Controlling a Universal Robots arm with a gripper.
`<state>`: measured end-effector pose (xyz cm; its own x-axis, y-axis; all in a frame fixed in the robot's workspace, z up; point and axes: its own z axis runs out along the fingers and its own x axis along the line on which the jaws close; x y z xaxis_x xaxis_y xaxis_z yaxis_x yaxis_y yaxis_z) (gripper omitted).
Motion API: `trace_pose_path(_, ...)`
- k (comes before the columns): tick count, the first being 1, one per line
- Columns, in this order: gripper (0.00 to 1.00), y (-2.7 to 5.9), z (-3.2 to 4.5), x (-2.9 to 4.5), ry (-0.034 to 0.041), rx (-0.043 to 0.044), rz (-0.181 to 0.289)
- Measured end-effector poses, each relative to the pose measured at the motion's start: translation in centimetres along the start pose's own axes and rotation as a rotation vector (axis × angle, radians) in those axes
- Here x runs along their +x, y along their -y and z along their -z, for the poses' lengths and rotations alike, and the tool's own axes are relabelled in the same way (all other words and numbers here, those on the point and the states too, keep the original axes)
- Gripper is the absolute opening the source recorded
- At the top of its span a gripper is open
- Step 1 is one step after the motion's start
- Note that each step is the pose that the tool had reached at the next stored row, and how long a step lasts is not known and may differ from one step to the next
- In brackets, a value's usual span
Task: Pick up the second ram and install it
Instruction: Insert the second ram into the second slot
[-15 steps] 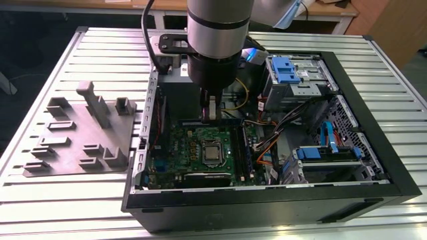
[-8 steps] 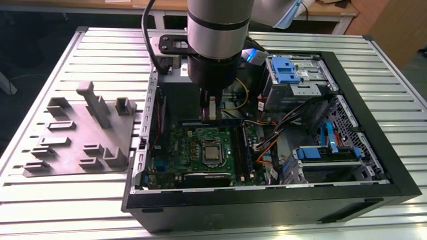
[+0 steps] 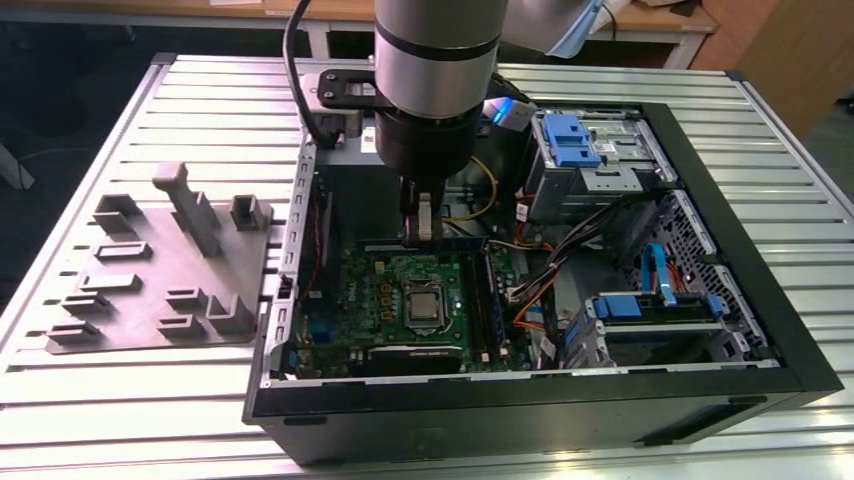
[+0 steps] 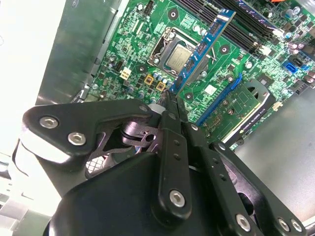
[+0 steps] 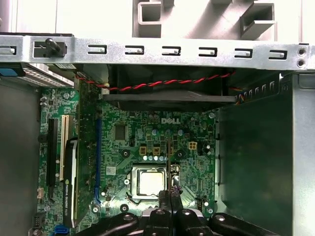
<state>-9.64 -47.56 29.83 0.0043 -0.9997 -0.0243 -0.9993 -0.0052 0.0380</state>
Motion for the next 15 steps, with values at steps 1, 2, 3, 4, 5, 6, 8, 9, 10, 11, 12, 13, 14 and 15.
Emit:
trace_pose_path(1,0.11,0.0,0.0,0.0,0.0,0.0,0.0)
trace_pose_path(2,0.11,0.0,0.0,0.0,0.0,0.0,-0.001)
trace_pose_path(3,0.11,0.0,-0.01,0.0,0.0004,0.0002,-0.008)
trace_pose_path(4,0.11,0.0,-0.01,0.0,0.001,0.0006,-0.024)
trace_pose_path(5,0.11,0.0,-0.01,0.0,0.0017,0.001,-0.041)
trace_pose_path(6,0.11,0.0,-0.02,0.0,0.0024,0.0015,-0.06)
trace_pose_path(8,0.11,0.0,-0.04,0.0,0.0037,0.0023,-0.095)
trace_pose_path(9,0.11,0.0,-0.05,0.0,0.0044,0.0027,-0.113)
trace_pose_path(10,0.11,0.0,-0.06,0.0,0.0051,0.0032,-0.131)
trace_pose_path(11,0.11,0.01,-0.07,0.0,0.0057,0.0036,-0.149)
trace_pose_path(12,0.11,0.0,-0.08,0.0,0.0064,0.0041,-0.168)
trace_pose_path(13,0.11,0.01,-0.1,0.0,0.0071,0.0045,-0.186)
trace_pose_path(14,0.11,0.0,-0.12,0.0,0.0078,0.005,-0.204)
trace_pose_path(15,0.11,0.01,-0.13,0.0,0.0085,0.0054,-0.222)
